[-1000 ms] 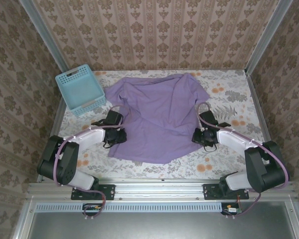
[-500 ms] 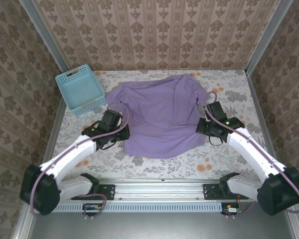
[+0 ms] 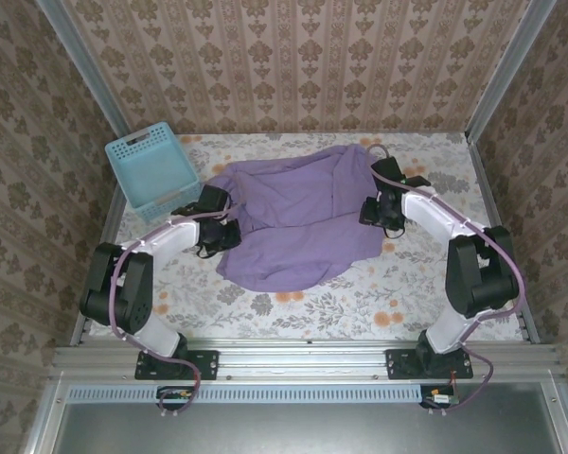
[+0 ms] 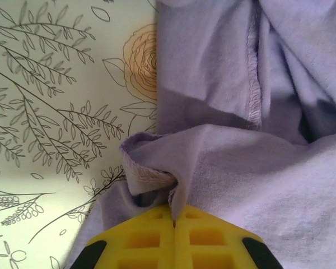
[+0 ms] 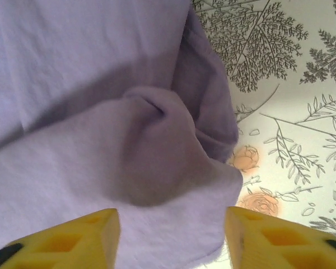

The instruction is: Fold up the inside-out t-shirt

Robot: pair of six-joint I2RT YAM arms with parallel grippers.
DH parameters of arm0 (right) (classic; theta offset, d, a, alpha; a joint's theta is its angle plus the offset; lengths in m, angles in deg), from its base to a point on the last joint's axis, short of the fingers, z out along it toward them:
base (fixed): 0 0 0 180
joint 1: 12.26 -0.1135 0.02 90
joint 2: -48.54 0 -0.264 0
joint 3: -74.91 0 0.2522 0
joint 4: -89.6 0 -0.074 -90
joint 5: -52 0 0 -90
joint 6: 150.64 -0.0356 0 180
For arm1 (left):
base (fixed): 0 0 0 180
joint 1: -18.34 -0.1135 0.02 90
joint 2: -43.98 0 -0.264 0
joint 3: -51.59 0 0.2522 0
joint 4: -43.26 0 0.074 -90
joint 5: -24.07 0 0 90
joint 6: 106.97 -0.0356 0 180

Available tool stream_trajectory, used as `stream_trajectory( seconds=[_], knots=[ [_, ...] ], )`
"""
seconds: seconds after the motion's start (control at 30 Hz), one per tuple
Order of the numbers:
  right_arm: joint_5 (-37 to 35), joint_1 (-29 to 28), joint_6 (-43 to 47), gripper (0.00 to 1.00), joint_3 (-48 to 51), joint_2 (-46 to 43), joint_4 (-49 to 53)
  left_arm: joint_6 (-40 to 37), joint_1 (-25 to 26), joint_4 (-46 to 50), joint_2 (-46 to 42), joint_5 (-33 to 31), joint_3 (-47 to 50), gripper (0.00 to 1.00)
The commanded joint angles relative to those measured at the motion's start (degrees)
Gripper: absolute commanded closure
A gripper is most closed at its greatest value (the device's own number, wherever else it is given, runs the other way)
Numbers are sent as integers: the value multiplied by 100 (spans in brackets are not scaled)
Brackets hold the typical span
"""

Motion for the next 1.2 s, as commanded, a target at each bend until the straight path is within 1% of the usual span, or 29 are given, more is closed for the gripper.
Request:
stream_trajectory(
  seconds=[0.0,0.07,0.13,0.2,0.27,0.37,0.43,0.53,0.67,0.8,0.93,1.07,1.17],
  knots=[
    [-97,-270,175,40,500,-818,-114,-156,-1,-63,-246,33,24,96],
    [-148,-524,119,37,953,-1223,-165,-204,-1,-39,-320,-94,114,92],
    [-120,-715,-64,37,1378,-1485,-211,-248,-5,18,-391,-222,182,88],
    [4,-927,-309,37,1837,-1904,-396,-287,38,121,-520,-401,278,74],
    [121,-1190,-485,37,2238,-2131,-754,-370,218,305,-749,-716,328,61],
    [130,-1624,-698,36,2656,-2269,-1392,-435,771,631,-1198,-1409,358,48],
    [53,-1800,-789,36,2731,-2204,-1613,-464,1077,799,-1446,-1777,372,43],
    [-359,-1871,-1049,36,2696,-2098,-1536,-723,1703,695,-1735,-2058,416,38],
    [-990,-1856,-1443,35,2875,-2574,-1391,-1268,2730,23,-1700,-2092,450,27],
    [-1350,-1827,-1773,32,3135,-3256,-1179,-1743,3415,-357,-979,-1955,138,24],
    [-1466,-1815,-1986,30,3424,-3868,-1068,-2114,3882,-144,170,-2073,-622,23],
    [-1310,-1810,-2112,29,3738,-4282,-1128,-2074,3953,39,1013,-2513,-1193,27],
    [-1263,-1810,-2140,29,3867,-4464,-1090,-2012,3954,76,1288,-2906,-1412,31]
  ],
)
